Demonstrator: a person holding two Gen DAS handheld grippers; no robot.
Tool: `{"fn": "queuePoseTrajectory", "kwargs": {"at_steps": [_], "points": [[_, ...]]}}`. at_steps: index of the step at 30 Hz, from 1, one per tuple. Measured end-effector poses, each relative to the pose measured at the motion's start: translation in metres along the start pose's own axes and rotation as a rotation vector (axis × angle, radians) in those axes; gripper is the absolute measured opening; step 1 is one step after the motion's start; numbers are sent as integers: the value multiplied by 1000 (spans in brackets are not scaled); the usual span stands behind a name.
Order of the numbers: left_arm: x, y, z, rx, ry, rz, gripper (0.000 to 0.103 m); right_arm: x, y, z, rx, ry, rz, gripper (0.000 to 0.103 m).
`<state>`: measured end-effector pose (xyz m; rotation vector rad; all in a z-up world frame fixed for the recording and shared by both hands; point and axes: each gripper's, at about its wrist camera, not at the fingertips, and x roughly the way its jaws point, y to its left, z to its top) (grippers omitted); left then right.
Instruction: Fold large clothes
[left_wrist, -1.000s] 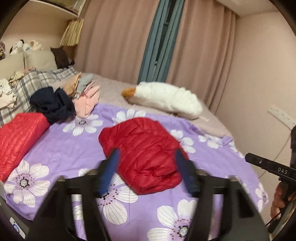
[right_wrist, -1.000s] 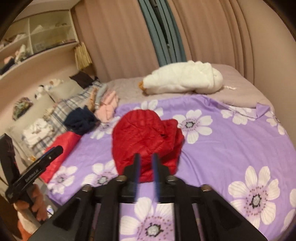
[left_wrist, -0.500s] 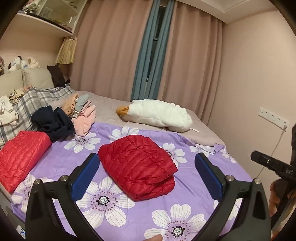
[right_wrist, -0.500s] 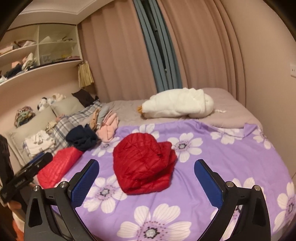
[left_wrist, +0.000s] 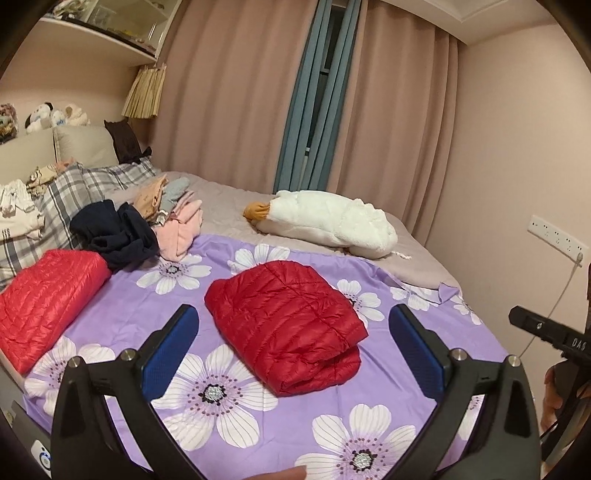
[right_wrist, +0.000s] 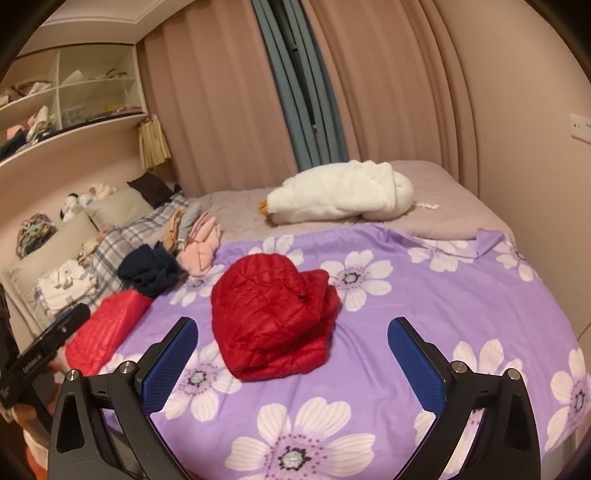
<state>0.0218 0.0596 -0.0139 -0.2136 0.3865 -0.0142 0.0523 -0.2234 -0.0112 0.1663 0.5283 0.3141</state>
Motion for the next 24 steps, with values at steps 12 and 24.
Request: {"fn": "queuePoseTrajectory", "kwargs": {"at_steps": [12, 24], "points": [[-8, -18, -4, -69, -19, 70, 103, -3, 10, -9, 110, -31, -53, 102], [-6, -23, -10, -67, 6, 90, 103, -7, 23, -13, 113, -45, -109, 102]]}}
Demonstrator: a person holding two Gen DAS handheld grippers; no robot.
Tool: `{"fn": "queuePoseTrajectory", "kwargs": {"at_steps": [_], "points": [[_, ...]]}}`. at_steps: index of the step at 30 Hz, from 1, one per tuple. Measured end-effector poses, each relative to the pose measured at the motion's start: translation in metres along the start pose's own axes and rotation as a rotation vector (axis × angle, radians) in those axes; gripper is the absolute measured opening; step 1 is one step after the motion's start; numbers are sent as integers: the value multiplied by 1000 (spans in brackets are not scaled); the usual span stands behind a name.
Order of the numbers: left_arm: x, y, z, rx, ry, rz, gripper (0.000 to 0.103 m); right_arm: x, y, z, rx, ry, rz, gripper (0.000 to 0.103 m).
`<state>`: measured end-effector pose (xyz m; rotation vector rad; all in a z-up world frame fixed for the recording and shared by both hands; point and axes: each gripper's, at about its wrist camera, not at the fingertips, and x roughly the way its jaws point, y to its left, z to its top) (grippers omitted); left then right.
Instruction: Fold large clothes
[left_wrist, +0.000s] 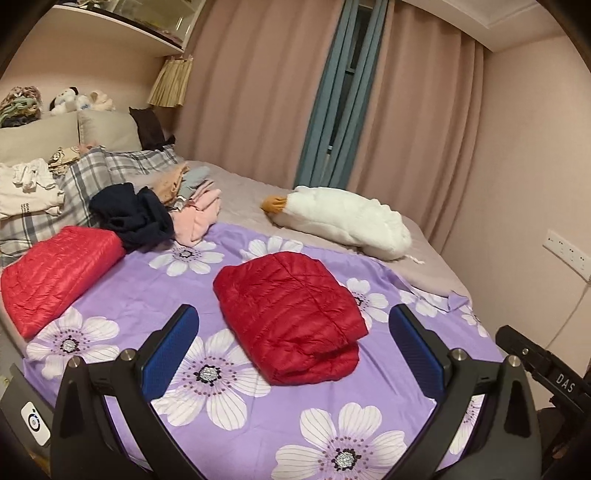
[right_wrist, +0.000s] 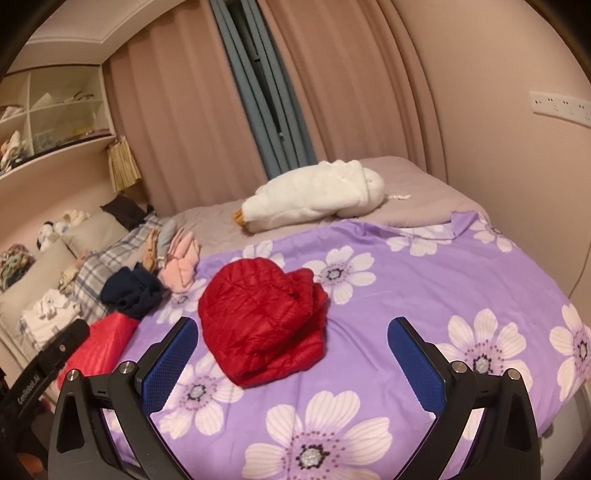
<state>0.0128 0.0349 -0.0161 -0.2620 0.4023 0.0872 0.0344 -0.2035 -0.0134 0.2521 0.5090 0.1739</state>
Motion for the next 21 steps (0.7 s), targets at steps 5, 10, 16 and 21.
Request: {"fn": "queuePoseTrajectory", "kwargs": {"at_steps": [5, 10, 16, 21], "points": [[-2, -1, -1, 7, -12, 13, 103, 3, 3, 0, -5, 21, 8, 102], [-3, 0, -2, 6, -7, 4, 103, 5, 6, 0, -20, 21, -7, 102], [0, -1, -2, 14, -2, 12, 103, 8, 11, -2, -35, 32, -2, 102], [2, -2, -3, 18, 4, 6, 103, 11, 13, -3, -44, 40, -4, 102]]}}
